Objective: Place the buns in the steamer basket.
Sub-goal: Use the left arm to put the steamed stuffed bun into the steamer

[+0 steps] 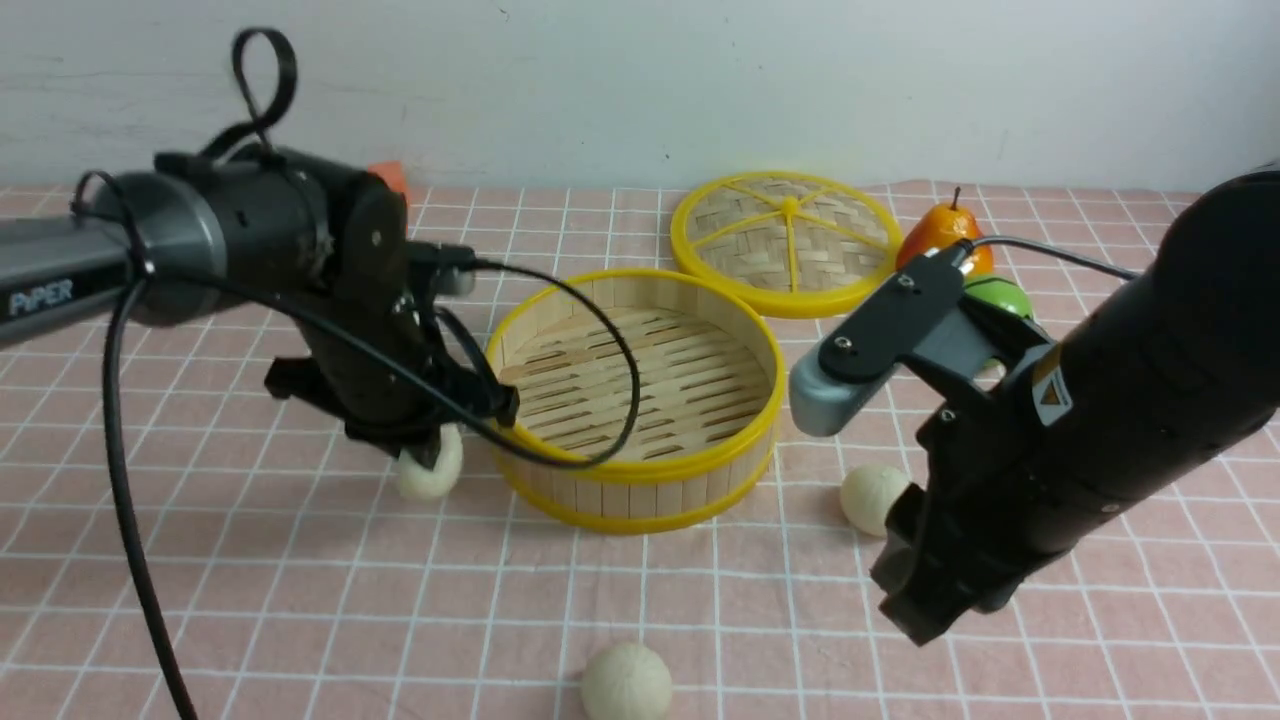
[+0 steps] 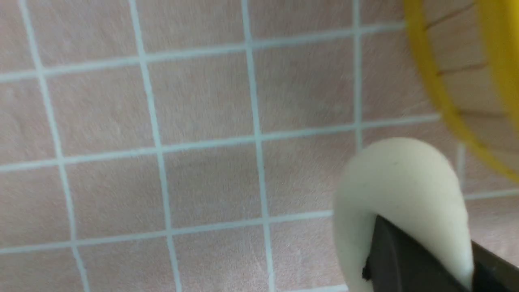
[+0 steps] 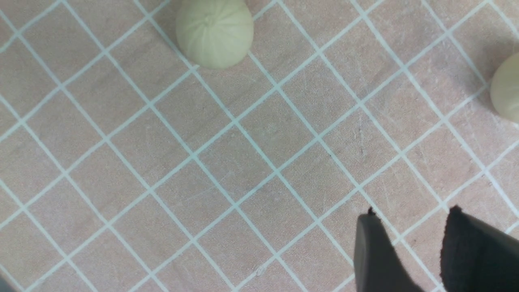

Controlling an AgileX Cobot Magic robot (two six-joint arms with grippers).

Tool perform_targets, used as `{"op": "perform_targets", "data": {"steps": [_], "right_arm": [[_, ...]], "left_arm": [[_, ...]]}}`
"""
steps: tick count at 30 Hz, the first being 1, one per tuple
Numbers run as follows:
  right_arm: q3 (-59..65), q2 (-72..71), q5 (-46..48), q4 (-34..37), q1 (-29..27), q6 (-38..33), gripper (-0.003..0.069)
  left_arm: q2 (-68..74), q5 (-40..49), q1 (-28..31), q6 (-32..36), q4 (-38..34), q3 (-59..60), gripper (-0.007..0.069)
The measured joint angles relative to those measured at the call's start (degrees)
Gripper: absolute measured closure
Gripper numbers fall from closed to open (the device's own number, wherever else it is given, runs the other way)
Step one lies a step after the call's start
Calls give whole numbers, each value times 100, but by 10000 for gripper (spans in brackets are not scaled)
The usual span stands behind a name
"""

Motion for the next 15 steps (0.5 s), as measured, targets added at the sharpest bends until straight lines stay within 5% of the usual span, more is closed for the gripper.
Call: {"op": "perform_targets", "data": {"steps": [9, 15], "right_arm": [[-6, 244, -162, 56, 0, 0, 410], [-6, 599, -176, 113, 0, 0, 410]], "left_arm": [[-103, -516, 0, 1118, -1922, -792, 629], [623, -814, 0, 1460, -2222, -792, 552]]}}
